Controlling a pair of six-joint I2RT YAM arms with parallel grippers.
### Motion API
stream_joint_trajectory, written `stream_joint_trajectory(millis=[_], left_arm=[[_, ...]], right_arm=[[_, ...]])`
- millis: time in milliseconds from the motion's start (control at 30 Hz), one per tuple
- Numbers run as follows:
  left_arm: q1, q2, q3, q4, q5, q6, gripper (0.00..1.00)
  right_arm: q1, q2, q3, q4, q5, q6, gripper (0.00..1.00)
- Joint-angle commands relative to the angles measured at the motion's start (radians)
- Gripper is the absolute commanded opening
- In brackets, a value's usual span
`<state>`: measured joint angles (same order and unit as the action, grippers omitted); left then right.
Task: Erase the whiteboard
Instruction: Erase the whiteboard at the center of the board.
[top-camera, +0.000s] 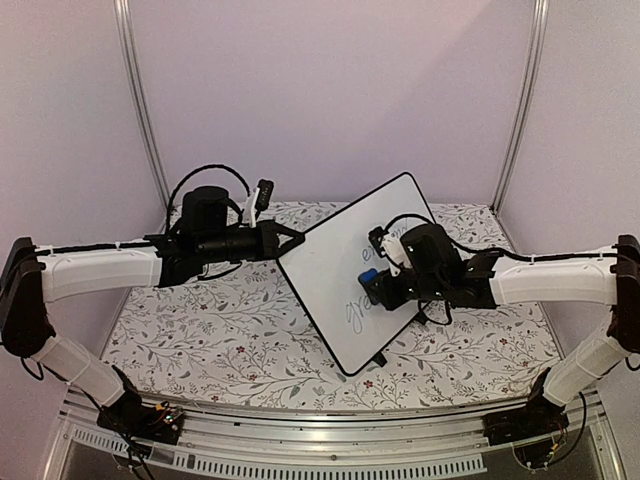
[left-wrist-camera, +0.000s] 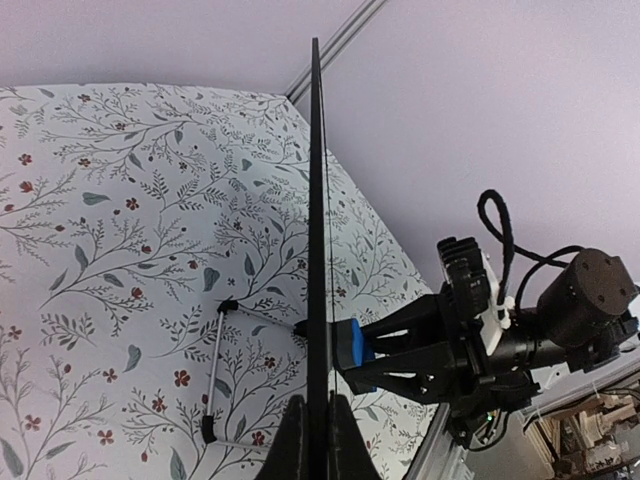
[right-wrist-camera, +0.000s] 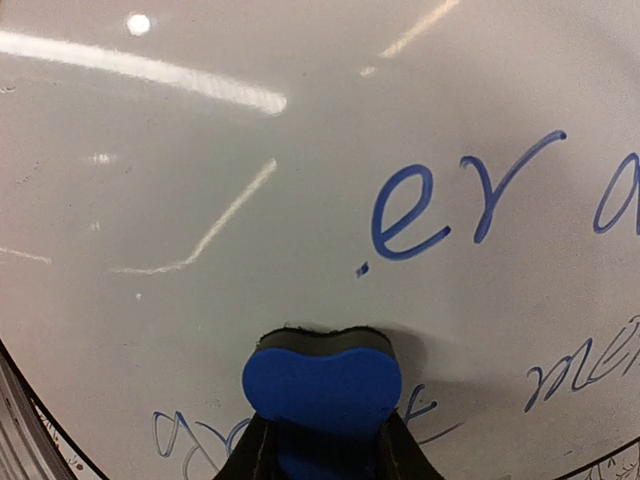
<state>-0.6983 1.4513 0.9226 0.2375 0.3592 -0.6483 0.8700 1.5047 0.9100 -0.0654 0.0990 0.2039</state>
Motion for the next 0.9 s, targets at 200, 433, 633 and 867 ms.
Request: stream_joint_trajectory(millis=[200,433,633,867], left_arm=[[-0.055,-0.017,0.001,0.019,0.123,0.017,0.0],[-0.055,-0.022,0.002,0.015,0.122,0.02,0.0],[-0.055,-0.027,0.004,0.015,0.125,0.019,0.0],[-0.055,-0.023,0.001,0.019,0.128,0.016,0.0]], right_arm=[[-0.046,0.043,0.117,-0.022,-0.018,-0.018,0.16],[-0.06,0.076,0.162,-0.028,-0.039,-0.037,0.16],[-0.06,0.032,0.033,-0.016,-0.065,0.013,0.16],[-0.06,-0.038,-0.087,0.001,-0.054,0.059,0.16]])
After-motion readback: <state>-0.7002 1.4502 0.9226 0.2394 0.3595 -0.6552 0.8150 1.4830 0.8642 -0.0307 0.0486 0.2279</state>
